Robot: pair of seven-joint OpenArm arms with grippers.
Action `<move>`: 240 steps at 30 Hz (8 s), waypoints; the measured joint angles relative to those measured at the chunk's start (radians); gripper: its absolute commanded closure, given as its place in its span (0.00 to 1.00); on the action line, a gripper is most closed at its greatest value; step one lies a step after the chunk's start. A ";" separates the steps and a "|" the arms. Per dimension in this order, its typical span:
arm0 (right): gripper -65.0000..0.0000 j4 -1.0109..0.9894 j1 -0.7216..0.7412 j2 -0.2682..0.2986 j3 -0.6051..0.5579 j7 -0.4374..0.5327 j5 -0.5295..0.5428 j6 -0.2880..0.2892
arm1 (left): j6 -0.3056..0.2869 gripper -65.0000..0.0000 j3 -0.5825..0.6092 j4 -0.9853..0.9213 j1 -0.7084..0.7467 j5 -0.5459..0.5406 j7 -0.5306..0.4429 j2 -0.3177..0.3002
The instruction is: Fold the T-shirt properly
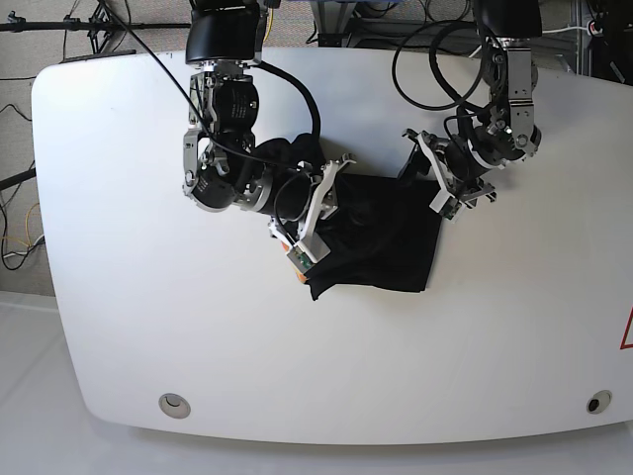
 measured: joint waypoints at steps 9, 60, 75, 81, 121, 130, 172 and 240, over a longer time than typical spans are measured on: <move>1.00 -0.058 0.015 -0.012 -0.077 0.099 -0.005 -0.021 | 0.007 0.50 -0.001 -0.002 0.001 0.002 -0.001 0.000; 0.32 -0.174 0.054 -0.011 -0.162 0.160 -0.029 -0.100 | 0.003 0.50 -0.002 0.042 -0.003 0.010 0.003 -0.001; 0.30 -0.157 0.105 -0.011 -0.222 0.161 -0.004 -0.113 | 0.000 0.51 -0.169 0.176 0.015 -0.019 0.035 0.000; 0.42 -0.153 0.146 0.006 -0.229 0.163 0.011 -0.101 | 0.000 0.51 -0.244 0.183 0.010 -0.057 0.045 -0.006; 0.92 -0.304 0.169 0.006 -0.274 0.260 -0.132 -0.105 | -0.001 0.50 -0.252 0.187 0.039 -0.076 0.046 0.048; 0.96 -0.257 0.147 0.004 -0.247 0.261 -0.121 -0.105 | 0.000 0.50 -0.253 0.187 0.051 -0.069 0.045 0.044; 0.96 -0.451 0.084 0.064 -0.263 0.294 -0.245 -0.107 | 0.001 0.52 -0.239 0.237 -0.016 -0.058 0.273 0.003; 0.47 -0.043 -0.136 0.313 -0.091 0.269 -0.271 -0.150 | -0.001 0.52 -0.502 0.275 -0.056 -0.053 0.262 0.000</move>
